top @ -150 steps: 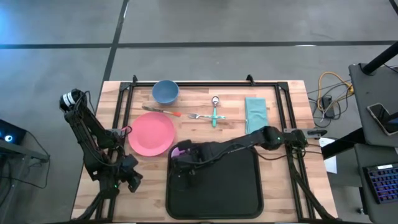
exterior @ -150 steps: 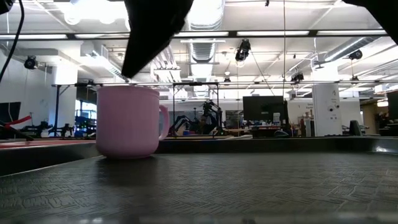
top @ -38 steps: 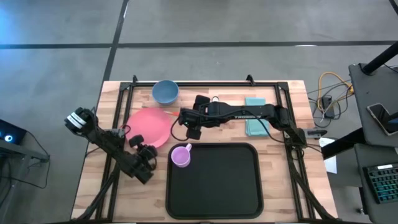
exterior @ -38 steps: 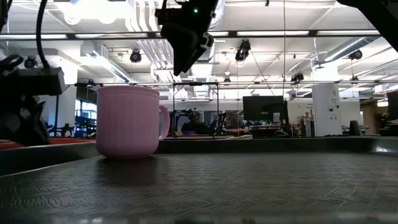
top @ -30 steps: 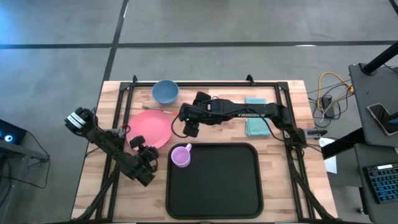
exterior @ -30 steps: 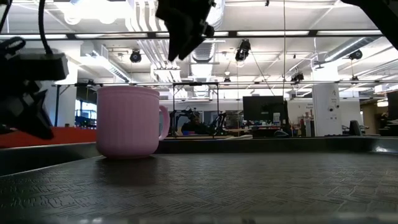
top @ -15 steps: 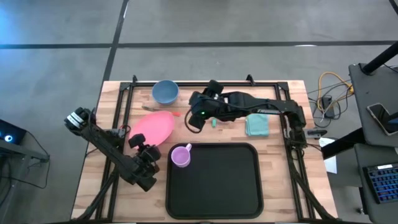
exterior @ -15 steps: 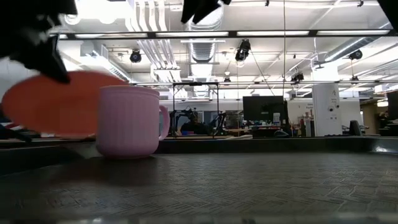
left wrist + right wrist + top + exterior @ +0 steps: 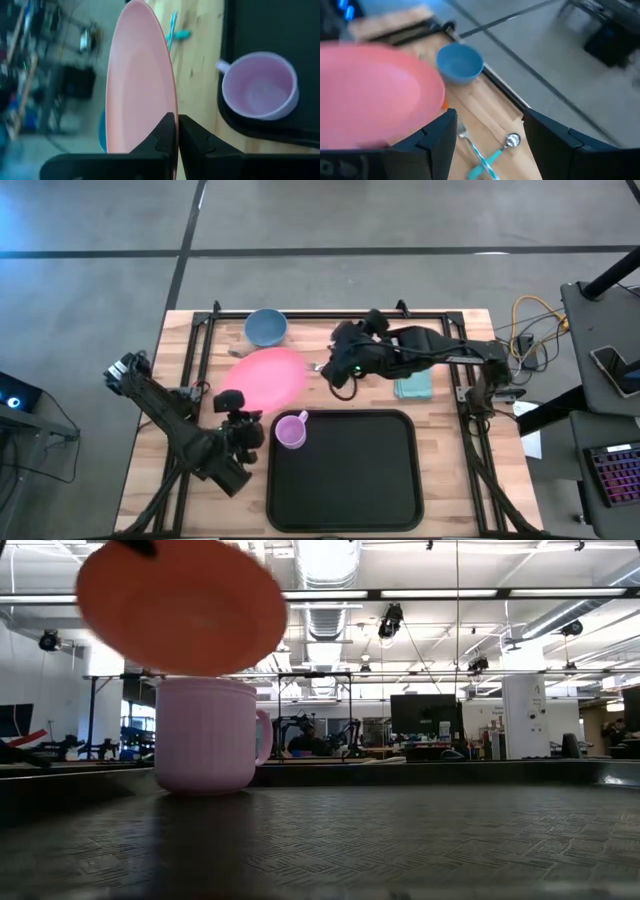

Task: Set up tray
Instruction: Put the pink plate on the black tray to the bottom right of the purple mug

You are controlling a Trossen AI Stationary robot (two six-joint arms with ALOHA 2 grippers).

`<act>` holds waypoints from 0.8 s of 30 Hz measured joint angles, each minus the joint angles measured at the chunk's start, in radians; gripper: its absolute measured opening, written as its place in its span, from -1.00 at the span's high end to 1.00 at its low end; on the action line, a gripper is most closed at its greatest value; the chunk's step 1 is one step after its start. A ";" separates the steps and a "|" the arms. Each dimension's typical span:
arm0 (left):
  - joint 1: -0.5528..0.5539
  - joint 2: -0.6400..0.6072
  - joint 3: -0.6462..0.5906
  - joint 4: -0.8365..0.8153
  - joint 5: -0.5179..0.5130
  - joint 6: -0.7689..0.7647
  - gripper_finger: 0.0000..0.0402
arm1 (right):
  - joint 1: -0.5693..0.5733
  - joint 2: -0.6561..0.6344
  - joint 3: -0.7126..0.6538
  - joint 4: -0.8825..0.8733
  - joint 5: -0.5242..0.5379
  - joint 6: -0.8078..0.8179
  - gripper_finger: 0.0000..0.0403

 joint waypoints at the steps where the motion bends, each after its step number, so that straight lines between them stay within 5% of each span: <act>1: 0.000 0.000 0.019 0.015 -0.001 0.068 1.00 | 0.010 -0.012 0.000 -0.009 0.031 0.066 -0.07; 8: -0.009 0.001 0.076 0.249 0.004 0.534 1.00 | 0.104 -0.109 0.000 -0.099 0.232 0.438 -0.07; 15: -0.033 0.042 0.063 0.579 0.034 0.921 1.00 | 0.194 -0.179 0.000 -0.118 0.300 0.570 -0.07; 24: -0.061 0.181 0.062 0.857 0.149 1.057 1.00 | 0.223 -0.190 0.000 -0.118 0.250 0.681 -0.07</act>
